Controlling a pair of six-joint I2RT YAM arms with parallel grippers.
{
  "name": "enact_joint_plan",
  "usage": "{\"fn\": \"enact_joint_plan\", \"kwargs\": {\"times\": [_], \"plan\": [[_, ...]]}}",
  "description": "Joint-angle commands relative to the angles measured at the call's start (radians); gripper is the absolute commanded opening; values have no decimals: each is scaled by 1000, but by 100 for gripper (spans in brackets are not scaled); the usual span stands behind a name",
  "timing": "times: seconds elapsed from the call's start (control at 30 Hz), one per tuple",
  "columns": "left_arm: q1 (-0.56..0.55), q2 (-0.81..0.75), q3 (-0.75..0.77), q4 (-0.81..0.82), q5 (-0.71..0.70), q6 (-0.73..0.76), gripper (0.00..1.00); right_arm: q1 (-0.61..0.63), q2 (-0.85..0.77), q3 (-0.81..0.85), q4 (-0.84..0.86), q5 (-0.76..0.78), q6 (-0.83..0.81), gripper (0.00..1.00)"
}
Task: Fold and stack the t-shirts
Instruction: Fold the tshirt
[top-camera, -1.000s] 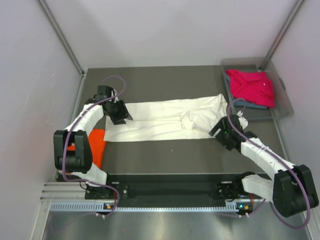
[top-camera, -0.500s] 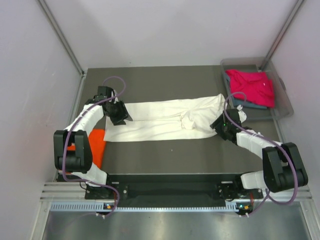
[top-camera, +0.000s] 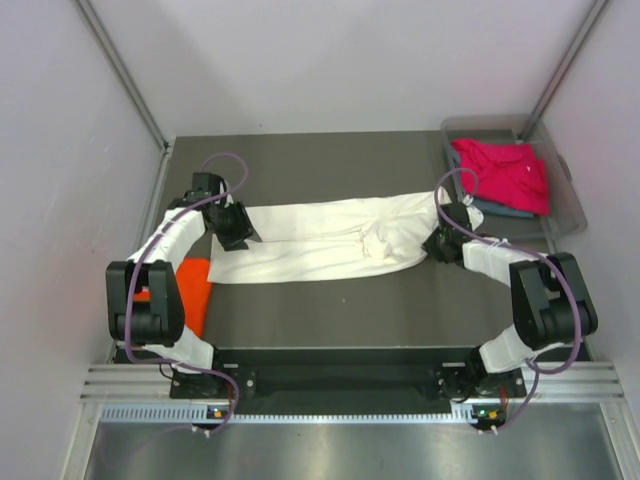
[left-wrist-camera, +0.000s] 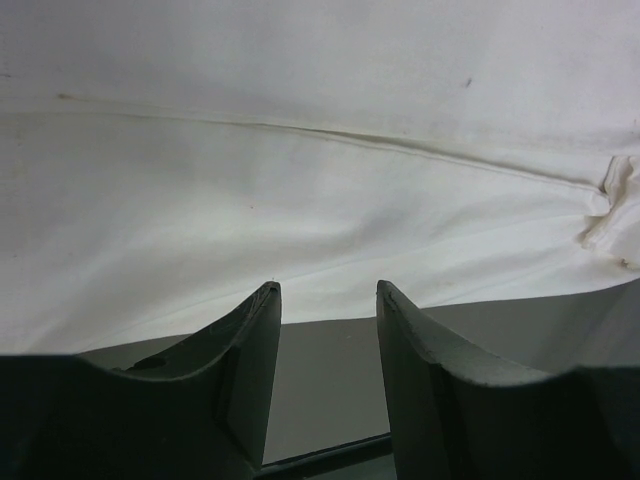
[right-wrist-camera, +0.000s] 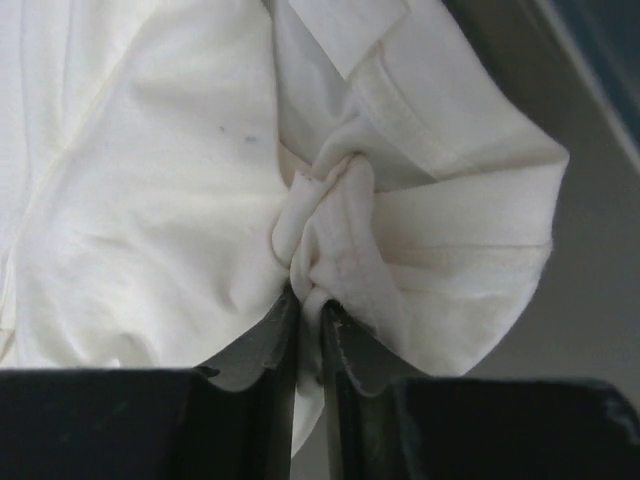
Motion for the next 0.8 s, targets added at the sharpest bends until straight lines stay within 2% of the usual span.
{"fn": "enact_joint_plan", "kwargs": {"times": [0.0, 0.03, 0.07, 0.2, 0.37, 0.57, 0.7, 0.77], "plan": [[6, -46, 11, -15, -18, -6, 48, 17, 63, 112, 24, 18, -93, 12], [6, -48, 9, -15, -20, -6, 48, 17, 79, 134, 22, 19, -118, 5], [6, -48, 9, -15, -21, -8, 47, 18, 96, 159, 17, 21, -129, 3], [6, -37, 15, -15, -18, -6, 47, 17, 203, 319, -7, 18, -182, 0], [3, -25, 37, -27, -21, -9, 49, 17, 364, 517, -39, 32, -302, 1], [-40, -34, 32, -61, -58, -9, 51, 4, 596, 843, -84, 12, -414, 3], [-110, -63, 18, -102, -124, -12, 52, -5, 725, 1082, -136, 4, -474, 7], [-118, -88, -5, -109, -126, -21, 52, -11, 773, 1148, -160, -2, -488, 11]]}}
